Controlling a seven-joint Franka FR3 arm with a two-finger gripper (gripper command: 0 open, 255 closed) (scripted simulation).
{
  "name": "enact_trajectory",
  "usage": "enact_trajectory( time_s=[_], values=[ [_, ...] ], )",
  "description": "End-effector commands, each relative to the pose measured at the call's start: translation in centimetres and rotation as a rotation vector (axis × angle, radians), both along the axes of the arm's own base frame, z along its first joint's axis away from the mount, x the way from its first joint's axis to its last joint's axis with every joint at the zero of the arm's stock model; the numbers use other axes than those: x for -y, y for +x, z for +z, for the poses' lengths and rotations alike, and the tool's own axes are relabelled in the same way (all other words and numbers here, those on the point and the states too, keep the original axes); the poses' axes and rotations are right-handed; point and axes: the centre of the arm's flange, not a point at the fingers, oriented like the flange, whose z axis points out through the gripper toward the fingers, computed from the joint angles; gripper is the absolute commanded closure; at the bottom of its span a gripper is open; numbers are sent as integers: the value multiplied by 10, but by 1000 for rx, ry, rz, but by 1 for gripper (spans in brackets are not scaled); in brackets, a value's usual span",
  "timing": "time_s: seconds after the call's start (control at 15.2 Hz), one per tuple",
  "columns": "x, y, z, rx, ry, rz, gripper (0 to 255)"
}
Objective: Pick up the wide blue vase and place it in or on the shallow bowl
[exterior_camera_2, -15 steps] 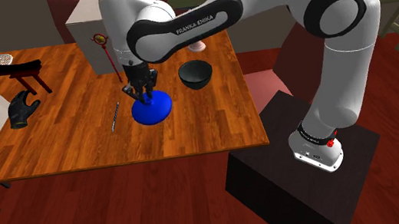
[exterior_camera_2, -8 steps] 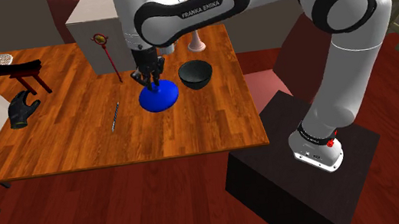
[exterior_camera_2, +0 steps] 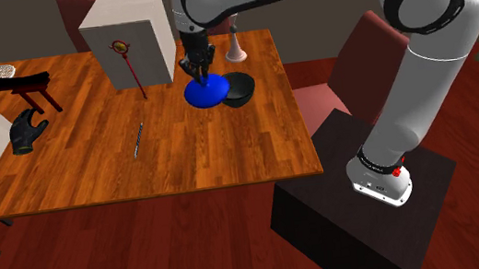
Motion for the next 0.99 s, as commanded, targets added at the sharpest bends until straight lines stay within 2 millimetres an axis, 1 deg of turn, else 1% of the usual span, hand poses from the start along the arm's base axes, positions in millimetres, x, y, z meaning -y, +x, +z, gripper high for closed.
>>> enact_trajectory(
  time_s=[0.0,0.79,0.92],
  values=[
    [24,3,5,0,1,2,255],
    [179,37,27,0,1,2,255],
    [179,37,16,0,1,2,255]
  ],
)
